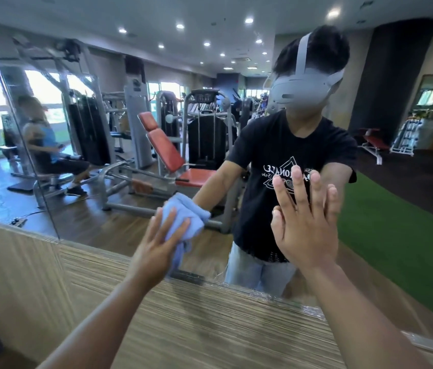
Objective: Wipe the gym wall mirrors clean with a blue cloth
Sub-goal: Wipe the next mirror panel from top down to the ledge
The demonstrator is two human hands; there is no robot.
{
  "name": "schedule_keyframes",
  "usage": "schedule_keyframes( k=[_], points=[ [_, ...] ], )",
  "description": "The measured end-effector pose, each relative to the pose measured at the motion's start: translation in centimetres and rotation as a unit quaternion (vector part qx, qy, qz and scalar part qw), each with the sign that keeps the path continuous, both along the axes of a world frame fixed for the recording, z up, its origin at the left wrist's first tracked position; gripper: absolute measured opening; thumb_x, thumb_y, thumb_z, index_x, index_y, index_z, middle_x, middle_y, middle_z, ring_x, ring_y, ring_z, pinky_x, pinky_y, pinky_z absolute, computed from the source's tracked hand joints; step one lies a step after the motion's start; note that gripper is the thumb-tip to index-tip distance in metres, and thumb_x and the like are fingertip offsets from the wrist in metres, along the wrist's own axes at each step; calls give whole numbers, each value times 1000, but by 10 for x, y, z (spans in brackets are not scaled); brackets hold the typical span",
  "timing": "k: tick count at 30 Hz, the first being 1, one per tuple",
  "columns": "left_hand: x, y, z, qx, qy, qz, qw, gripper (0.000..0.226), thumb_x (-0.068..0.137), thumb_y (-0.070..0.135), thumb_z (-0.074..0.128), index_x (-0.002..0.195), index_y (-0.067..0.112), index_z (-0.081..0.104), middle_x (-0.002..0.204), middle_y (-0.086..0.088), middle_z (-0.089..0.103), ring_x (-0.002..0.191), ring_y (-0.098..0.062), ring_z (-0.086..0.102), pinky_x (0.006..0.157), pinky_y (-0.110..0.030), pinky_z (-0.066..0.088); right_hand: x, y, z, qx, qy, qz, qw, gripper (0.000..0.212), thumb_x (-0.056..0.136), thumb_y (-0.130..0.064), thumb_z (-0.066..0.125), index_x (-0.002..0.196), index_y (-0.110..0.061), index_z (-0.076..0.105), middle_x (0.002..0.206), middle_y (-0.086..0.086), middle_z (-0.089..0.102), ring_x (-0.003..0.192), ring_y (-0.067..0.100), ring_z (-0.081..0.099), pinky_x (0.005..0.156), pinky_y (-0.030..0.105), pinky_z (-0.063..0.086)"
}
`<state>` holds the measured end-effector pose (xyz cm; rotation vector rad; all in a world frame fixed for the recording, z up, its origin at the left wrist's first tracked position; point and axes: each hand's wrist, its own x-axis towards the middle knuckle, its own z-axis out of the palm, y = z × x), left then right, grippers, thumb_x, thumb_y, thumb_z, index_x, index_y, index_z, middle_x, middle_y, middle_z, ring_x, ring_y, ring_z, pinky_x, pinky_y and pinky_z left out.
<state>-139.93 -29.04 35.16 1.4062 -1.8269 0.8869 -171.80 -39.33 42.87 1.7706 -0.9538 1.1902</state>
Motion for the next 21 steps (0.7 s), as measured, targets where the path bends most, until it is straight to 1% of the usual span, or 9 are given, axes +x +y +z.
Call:
schedule_keyframes(
  k=[2,4,6,8,11,14,17,19,21],
  points=[
    [16,-5,20,-15,79,27,996,53,106,20,38,156,33,24,169,1,2,154,-36,5,122,-52,20,1,0,-1,-3,-2,-1,1000,61,104,-32,43,163,-26,27,170,7,20,156,33,16,126,56,12],
    [12,-12,54,-33,161,45,985,61,101,10,43,156,28,25,168,-4,5,153,-40,5,122,-52,16,2,-1,-1,-5,0,-6,1000,62,103,-32,43,163,-26,26,170,7,19,156,33,16,127,56,12],
    [-7,-23,89,-63,177,37,981,56,102,9,41,156,20,29,166,-10,10,152,-44,4,123,-49,13,2,-1,-1,-5,0,-9,1000,62,104,-32,42,163,-26,26,170,7,19,156,33,15,127,56,11],
    [-34,-32,113,-87,149,7,985,54,101,9,42,154,14,35,165,-13,14,151,-46,6,125,-48,11,2,-1,-1,-5,1,-10,1000,61,104,-33,41,163,-26,26,170,7,20,156,33,15,127,56,12],
    [-73,-42,113,-119,70,-36,990,52,99,6,47,151,11,41,162,-19,24,149,-49,10,122,-57,17,2,-1,0,-3,2,-9,1000,60,105,-33,40,163,-26,26,169,7,21,156,33,16,126,56,13],
    [-87,-44,67,-113,6,-64,991,76,88,-3,66,153,21,35,162,-12,23,149,-47,15,123,-54,17,1,0,0,1,4,-7,1000,60,105,-33,40,163,-26,25,170,7,20,156,33,14,127,55,10],
    [-68,-26,-3,-15,-76,-85,993,103,78,-6,77,159,31,24,166,1,18,154,-34,11,124,-47,17,0,1,1,2,5,-10,1000,62,104,-32,43,163,-26,25,170,7,19,157,32,13,128,54,6],
    [-42,-14,-28,46,-158,-79,983,91,88,-1,66,159,35,23,167,8,18,155,-30,11,120,-50,25,0,1,1,-1,3,-9,1000,62,104,-32,44,163,-26,26,170,7,20,157,32,14,128,53,5],
    [-17,-7,-25,71,-215,-73,971,64,100,3,46,154,36,36,164,8,26,154,-33,16,119,-52,26,1,1,2,-3,2,-6,1000,61,104,-32,44,163,-26,27,170,7,21,157,32,15,128,53,5]
  ],
)
